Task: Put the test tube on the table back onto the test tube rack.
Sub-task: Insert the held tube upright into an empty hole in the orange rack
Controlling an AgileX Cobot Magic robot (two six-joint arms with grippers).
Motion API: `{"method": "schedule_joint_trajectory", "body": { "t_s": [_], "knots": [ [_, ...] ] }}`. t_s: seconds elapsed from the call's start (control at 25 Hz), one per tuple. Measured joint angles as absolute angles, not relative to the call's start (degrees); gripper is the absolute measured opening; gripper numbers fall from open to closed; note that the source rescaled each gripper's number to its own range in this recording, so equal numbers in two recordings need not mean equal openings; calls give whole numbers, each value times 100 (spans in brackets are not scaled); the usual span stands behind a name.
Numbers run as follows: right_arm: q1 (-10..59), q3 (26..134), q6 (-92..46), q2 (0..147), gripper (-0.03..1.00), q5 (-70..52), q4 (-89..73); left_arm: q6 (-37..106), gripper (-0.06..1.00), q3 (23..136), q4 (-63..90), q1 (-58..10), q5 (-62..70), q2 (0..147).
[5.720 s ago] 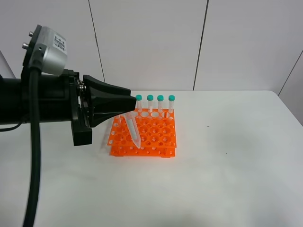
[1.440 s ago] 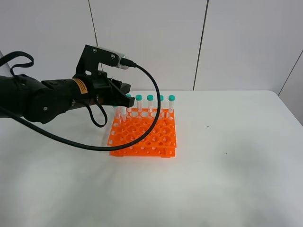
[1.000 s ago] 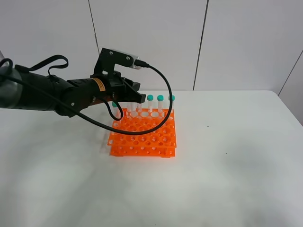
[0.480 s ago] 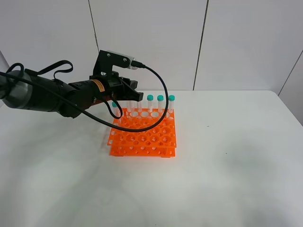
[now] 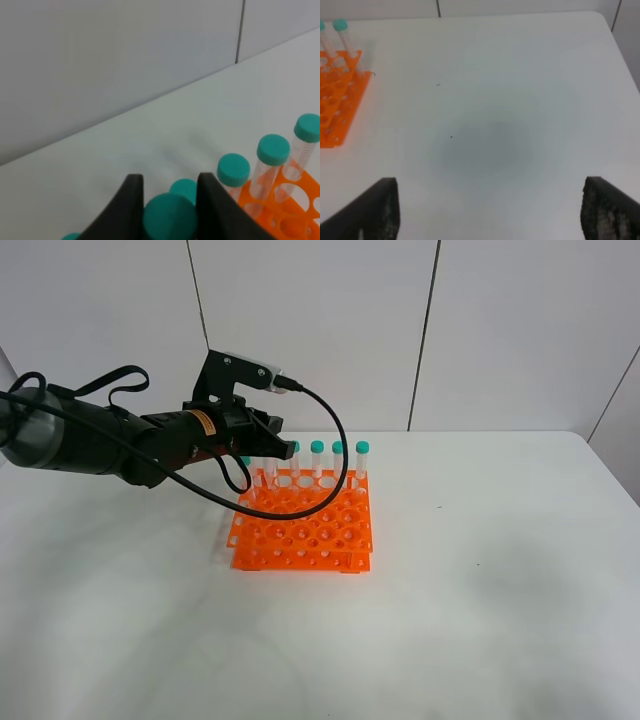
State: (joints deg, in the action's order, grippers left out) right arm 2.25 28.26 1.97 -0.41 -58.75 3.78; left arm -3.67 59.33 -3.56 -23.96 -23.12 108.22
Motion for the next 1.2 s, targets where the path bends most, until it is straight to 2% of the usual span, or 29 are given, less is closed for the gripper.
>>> {"method": "schedule_joint_trajectory", "body": {
  "t_s": [1.2],
  "knots": [
    [225, 2826, 197, -41, 88, -5875, 378, -683, 0, 5872, -356, -2396, -2601, 10928]
  ]
}}
